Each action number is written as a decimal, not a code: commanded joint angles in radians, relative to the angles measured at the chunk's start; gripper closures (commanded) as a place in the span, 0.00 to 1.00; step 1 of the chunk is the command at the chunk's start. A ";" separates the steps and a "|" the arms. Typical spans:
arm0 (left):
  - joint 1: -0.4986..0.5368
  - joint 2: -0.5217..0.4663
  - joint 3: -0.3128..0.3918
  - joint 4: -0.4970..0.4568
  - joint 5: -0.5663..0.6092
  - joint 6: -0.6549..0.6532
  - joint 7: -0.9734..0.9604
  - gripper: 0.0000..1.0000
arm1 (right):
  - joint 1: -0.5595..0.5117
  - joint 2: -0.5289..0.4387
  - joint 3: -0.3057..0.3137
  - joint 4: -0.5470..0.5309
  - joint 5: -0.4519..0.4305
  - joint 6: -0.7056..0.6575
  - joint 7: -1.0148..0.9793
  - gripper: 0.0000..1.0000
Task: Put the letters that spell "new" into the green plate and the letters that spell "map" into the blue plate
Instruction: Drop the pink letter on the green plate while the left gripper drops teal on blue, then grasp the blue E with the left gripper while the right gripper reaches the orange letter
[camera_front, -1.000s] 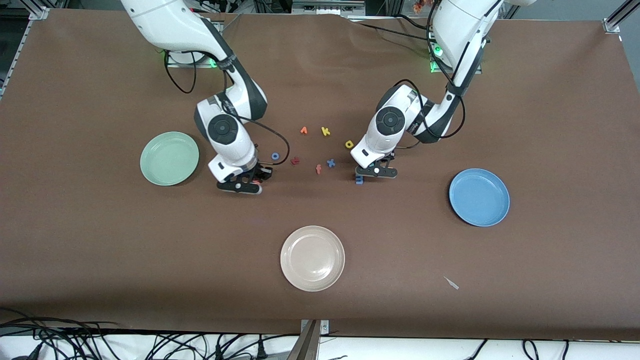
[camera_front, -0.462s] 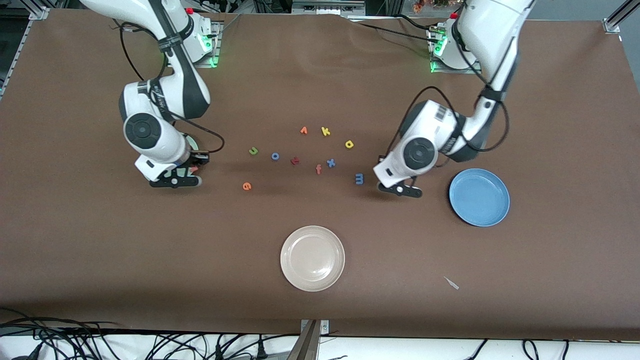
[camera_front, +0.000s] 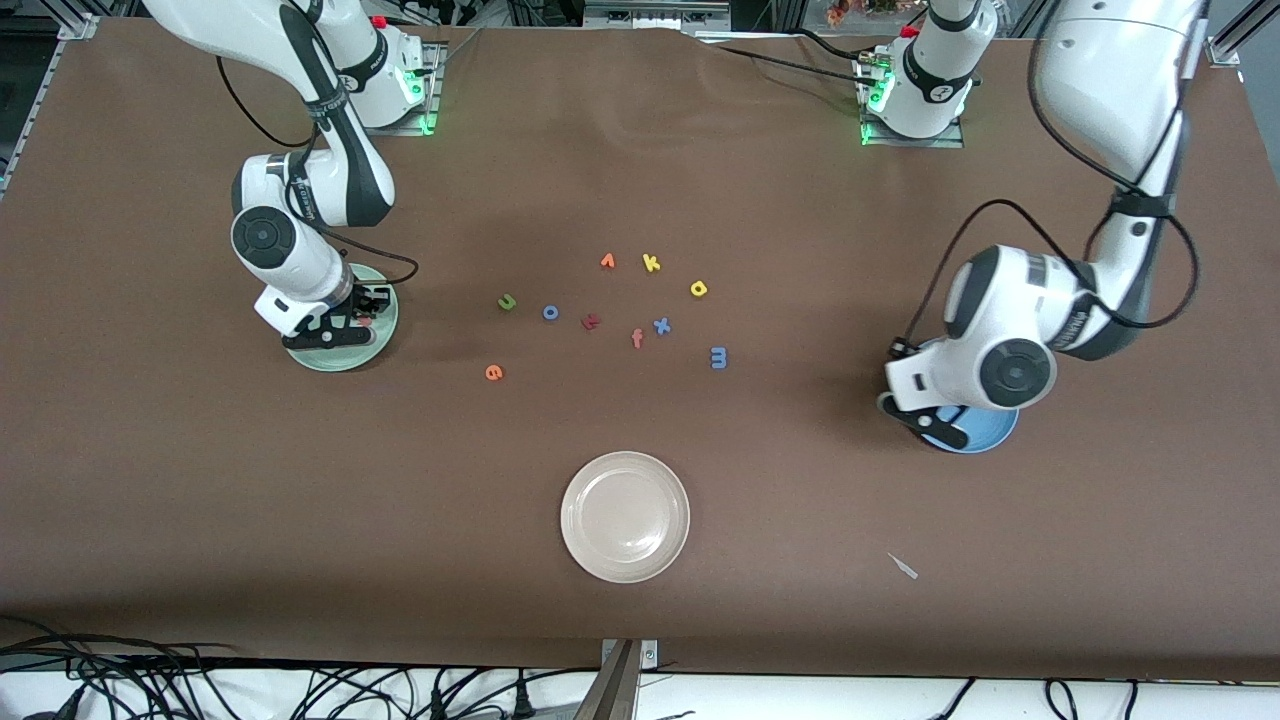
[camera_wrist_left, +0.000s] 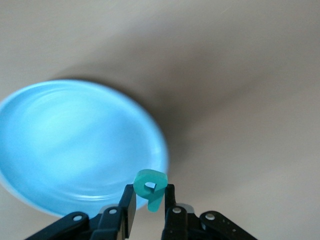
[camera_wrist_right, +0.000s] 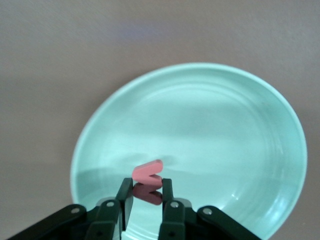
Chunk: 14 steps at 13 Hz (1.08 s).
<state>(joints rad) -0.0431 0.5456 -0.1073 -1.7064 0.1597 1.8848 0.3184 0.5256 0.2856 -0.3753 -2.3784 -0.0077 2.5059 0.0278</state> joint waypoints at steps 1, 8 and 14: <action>0.058 0.052 -0.015 0.008 0.086 0.051 0.100 0.97 | 0.008 -0.046 -0.014 -0.022 0.006 0.001 -0.010 0.00; 0.016 0.066 -0.037 0.071 0.062 0.030 -0.011 0.00 | 0.022 0.002 0.085 0.276 0.025 -0.217 0.185 0.00; -0.124 0.076 -0.094 0.059 -0.138 0.118 -0.496 0.00 | 0.024 0.211 0.197 0.473 0.141 -0.159 0.476 0.01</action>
<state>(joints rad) -0.1146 0.6234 -0.2077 -1.6437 0.0656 1.9763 -0.0683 0.5520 0.4255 -0.1844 -1.9591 0.0774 2.3082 0.4421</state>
